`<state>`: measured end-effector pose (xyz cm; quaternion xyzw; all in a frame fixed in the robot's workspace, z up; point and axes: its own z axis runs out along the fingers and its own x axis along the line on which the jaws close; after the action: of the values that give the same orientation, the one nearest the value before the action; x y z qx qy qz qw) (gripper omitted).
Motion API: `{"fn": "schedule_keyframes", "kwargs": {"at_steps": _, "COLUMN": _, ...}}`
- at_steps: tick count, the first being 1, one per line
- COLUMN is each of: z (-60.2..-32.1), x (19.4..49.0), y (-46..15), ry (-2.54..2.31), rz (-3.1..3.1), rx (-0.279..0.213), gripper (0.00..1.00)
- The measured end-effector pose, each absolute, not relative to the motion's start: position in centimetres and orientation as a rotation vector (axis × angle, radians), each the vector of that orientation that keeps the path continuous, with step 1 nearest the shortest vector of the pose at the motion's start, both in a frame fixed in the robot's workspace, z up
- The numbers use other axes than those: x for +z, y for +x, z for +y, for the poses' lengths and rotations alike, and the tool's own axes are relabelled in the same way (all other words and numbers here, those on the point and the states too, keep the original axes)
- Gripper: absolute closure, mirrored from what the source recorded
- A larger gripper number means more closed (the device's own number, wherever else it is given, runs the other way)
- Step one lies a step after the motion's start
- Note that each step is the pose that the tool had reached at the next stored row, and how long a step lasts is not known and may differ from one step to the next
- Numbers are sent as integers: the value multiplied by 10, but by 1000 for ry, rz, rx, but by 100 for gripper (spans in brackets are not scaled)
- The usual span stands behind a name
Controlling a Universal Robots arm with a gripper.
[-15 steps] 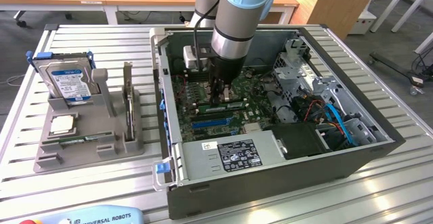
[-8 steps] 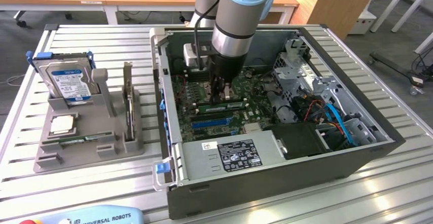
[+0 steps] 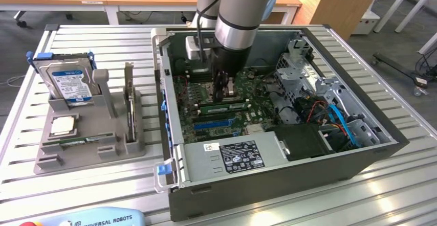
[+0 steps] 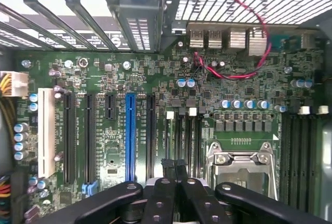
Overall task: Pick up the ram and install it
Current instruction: 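Press down the ram until it locks into place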
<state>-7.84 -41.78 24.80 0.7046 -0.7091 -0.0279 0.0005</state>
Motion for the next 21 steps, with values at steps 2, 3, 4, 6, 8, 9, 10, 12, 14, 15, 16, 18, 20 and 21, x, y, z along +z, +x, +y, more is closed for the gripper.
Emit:
{"fn": "schedule_keyframes", "kwargs": {"at_steps": 2, "z": -418, "x": 253, "y": -78, "ry": 2213, "rz": -2227, "rx": -87, "gripper": 90}}
{"fn": "schedule_keyframes", "kwargs": {"at_steps": 3, "z": -418, "x": 255, "y": -78, "ry": 2213, "rz": -2227, "rx": -87, "gripper": 90}}
{"fn": "schedule_keyframes", "kwargs": {"at_steps": 4, "z": -418, "x": 257, "y": -78, "ry": 2213, "rz": -2227, "rx": -87, "gripper": 90}}
{"fn": "schedule_keyframes", "kwargs": {"at_steps": 6, "z": -418, "x": 261, "y": -78, "ry": 2213, "rz": -2227, "rx": -87, "gripper": 90}}
{"fn": "schedule_keyframes", "kwargs": {"at_steps": 8, "z": -418, "x": 263, "y": -78, "ry": 2213, "rz": -2227, "rx": -87, "gripper": 90}}
{"fn": "schedule_keyframes", "kwargs": {"at_steps": 9, "z": -418, "x": 264, "y": -78, "ry": 2213, "rz": -2227, "rx": -87, "gripper": 90}}
{"fn": "schedule_keyframes", "kwargs": {"at_steps": 10, "z": -418, "x": 264, "y": -78, "ry": 2213, "rz": -2227, "rx": -87, "gripper": 90}}
{"fn": "schedule_keyframes", "kwargs": {"at_steps": 12, "z": -418, "x": 264, "y": -78, "ry": 2213, "rz": -2227, "rx": -87, "gripper": 90}}
{"fn": "schedule_keyframes", "kwargs": {"at_steps": 14, "z": -418, "x": 264, "y": -78, "ry": 2213, "rz": -2227, "rx": -87, "gripper": 90}}
{"fn": "schedule_keyframes", "kwargs": {"at_steps": 15, "z": -418, "x": 264, "y": -77, "ry": 2212, "rz": -2226, "rx": -87, "gripper": 90}}
{"fn": "schedule_keyframes", "kwargs": {"at_steps": 16, "z": -418, "x": 264, "y": -76, "ry": 2212, "rz": -2226, "rx": -86, "gripper": 90}}
{"fn": "schedule_keyframes", "kwargs": {"at_steps": 18, "z": -418, "x": 264, "y": -73, "ry": 2212, "rz": -2227, "rx": -87, "gripper": 90}}
{"fn": "schedule_keyframes", "kwargs": {"at_steps": 20, "z": -418, "x": 264, "y": -70, "ry": 2212, "rz": -2227, "rx": -87, "gripper": 90}}
{"fn": "schedule_keyframes", "kwargs": {"at_steps": 21, "z": -418, "x": 264, "y": -68, "ry": 2212, "rz": -2227, "rx": -87, "gripper": 90}}
